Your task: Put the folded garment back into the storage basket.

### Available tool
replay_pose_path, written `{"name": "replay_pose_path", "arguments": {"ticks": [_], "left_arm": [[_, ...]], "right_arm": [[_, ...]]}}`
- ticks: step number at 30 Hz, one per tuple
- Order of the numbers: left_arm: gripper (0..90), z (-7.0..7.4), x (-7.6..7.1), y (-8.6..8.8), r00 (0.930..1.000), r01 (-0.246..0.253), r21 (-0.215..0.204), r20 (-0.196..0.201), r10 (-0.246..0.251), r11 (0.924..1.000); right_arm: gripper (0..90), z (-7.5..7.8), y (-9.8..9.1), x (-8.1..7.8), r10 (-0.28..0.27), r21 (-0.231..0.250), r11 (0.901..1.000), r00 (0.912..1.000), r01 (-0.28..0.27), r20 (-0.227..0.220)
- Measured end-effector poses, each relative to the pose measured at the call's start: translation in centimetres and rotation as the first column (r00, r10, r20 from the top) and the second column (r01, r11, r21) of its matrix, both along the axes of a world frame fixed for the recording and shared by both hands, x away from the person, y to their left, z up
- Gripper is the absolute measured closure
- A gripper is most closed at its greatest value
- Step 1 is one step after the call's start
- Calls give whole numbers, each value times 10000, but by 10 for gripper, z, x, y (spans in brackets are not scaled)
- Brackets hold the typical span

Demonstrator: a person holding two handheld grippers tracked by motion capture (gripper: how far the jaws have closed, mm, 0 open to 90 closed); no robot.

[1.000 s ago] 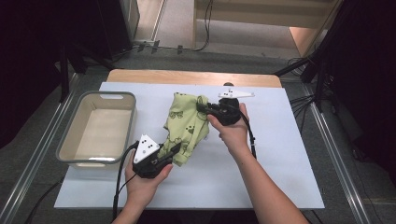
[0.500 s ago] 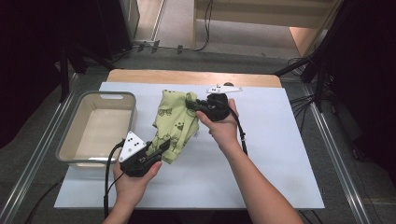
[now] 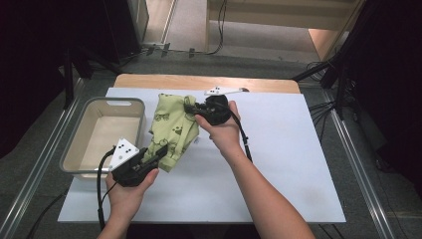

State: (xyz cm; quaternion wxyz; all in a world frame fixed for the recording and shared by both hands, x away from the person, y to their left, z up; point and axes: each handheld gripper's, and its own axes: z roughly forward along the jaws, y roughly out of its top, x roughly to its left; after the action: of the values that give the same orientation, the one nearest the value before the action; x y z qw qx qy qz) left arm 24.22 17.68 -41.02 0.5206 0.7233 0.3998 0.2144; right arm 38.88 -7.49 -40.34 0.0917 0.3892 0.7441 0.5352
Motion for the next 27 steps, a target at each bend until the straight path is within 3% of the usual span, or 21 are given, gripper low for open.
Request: {"name": "replay_pose_path", "arguments": {"ticks": [27], "left_arm": [[684, 15, -2, 62, 9948, -1008, -229, 121, 1011, 9946]], "right_arm": [[742, 18, 74, 17, 788, -92, 9969, 9969, -788, 81]]}}
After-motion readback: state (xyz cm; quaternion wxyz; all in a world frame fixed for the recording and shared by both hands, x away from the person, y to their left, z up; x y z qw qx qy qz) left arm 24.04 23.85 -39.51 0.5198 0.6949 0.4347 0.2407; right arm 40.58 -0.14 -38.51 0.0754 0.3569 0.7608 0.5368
